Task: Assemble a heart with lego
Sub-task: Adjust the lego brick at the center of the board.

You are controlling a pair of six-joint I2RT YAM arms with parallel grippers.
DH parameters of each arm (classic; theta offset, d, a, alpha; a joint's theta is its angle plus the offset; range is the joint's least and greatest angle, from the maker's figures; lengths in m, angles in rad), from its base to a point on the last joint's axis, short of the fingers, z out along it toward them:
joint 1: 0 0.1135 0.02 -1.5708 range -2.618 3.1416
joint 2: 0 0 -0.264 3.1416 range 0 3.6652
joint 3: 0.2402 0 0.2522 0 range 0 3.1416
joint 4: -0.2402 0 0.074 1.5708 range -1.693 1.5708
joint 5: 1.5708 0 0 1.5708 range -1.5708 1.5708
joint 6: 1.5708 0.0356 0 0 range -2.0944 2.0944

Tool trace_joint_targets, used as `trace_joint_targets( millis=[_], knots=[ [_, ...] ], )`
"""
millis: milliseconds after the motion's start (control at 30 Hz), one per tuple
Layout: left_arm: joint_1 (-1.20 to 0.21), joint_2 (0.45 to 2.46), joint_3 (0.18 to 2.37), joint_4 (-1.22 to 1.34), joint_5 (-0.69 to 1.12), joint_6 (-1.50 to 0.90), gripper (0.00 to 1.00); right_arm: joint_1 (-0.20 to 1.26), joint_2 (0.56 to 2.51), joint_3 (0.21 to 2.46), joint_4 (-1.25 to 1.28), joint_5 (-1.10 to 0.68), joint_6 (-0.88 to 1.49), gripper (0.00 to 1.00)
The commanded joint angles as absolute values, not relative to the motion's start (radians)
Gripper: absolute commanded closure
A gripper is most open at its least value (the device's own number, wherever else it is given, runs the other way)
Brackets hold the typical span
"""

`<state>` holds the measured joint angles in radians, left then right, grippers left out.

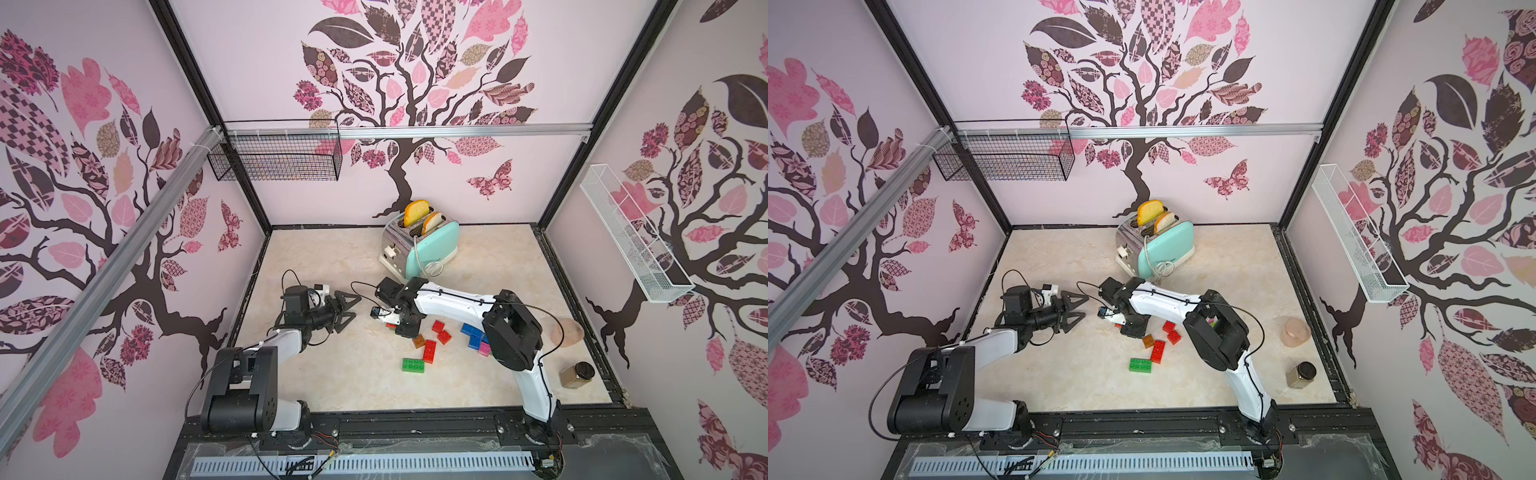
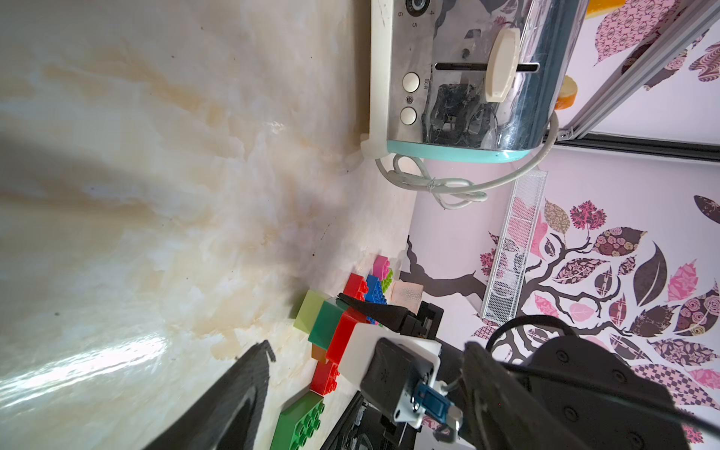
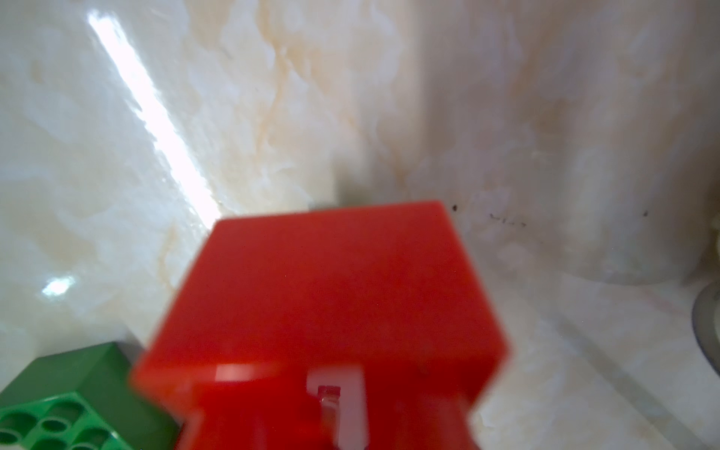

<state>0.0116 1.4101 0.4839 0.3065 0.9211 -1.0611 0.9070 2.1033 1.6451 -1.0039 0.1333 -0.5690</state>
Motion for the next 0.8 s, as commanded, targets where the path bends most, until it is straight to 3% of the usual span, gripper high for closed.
trace_joint_targets(
  millis=[0, 400, 767],
  knots=[
    [0.013, 1.4, 0.475, 0.307, 0.929, -1.04, 0.2, 0.914, 2.117, 1.679, -1.03, 0.142, -0.584, 0.68],
    [0.012, 1.411, 0.479, 0.322, 0.929, -1.046, 0.19, 0.911, 2.044, 1.677, -0.964, 0.12, -0.563, 0.47],
    [0.013, 1.416, 0.488, 0.331, 0.931, -1.051, 0.17, 0.814, 1.817, 1.454, -0.915, -0.108, -0.323, 0.28]
  ],
)
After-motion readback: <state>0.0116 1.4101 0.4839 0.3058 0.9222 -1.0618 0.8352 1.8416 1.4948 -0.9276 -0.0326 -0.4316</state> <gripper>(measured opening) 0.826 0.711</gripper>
